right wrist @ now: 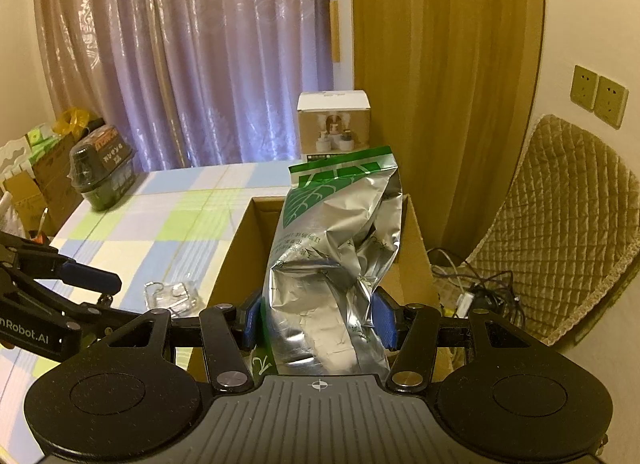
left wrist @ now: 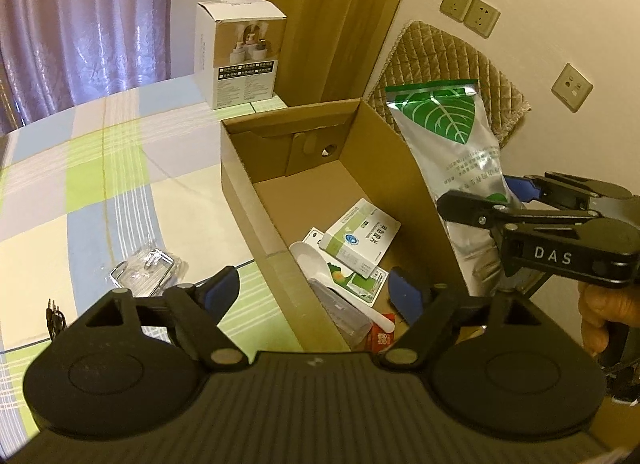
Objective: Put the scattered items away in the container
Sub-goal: 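Open the left tool dropping the spoon while the right tool releases the foil packet into the box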
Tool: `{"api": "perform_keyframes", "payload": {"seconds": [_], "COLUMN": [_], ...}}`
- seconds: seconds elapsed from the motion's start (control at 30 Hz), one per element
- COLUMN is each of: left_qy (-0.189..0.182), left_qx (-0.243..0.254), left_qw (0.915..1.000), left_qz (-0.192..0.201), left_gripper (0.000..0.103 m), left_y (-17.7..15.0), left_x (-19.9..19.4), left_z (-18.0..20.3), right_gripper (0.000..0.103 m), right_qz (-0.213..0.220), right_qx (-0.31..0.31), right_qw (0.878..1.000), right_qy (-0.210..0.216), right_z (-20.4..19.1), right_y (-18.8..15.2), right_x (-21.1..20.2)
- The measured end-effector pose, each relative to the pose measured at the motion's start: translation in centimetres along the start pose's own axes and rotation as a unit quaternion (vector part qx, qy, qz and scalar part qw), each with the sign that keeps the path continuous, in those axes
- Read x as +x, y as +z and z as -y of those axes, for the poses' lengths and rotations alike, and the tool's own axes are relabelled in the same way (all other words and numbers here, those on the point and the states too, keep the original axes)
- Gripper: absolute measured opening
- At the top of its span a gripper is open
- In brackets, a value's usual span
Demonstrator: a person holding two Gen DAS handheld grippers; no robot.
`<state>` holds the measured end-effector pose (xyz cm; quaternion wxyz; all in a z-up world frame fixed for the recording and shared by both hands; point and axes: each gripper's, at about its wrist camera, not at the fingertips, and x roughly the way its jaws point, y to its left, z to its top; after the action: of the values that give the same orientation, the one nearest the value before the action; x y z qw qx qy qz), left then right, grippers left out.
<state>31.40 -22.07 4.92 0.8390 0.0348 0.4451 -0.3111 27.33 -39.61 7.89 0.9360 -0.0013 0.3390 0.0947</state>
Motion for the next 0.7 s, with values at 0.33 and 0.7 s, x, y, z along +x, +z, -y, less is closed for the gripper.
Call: {"api": "perform_keyframes", "payload": {"seconds": [0.33, 0.7], "left_qy": [0.003, 0.002], "left_qx": [-0.006, -0.009], "left_qw": [1.0000, 0.9999], "left_qz": [-0.004, -0.006], "left_gripper": [0.080, 0.081], "left_y": [-0.4, -0.9], "left_x": [0.1, -0.1], "left_z": [-0.8, -0.7], "right_gripper": [0.091, 0.091], "right_qz": [0.015, 0.007], "right_qx": [-0.013, -0.002], "right_qw": [1.000, 1.000], "right_qy": [-0.001, -0.003], "right_z": [-0.8, -0.3], "right_y": [0.0, -0.8], "right_x": [0.1, -0.5]}}
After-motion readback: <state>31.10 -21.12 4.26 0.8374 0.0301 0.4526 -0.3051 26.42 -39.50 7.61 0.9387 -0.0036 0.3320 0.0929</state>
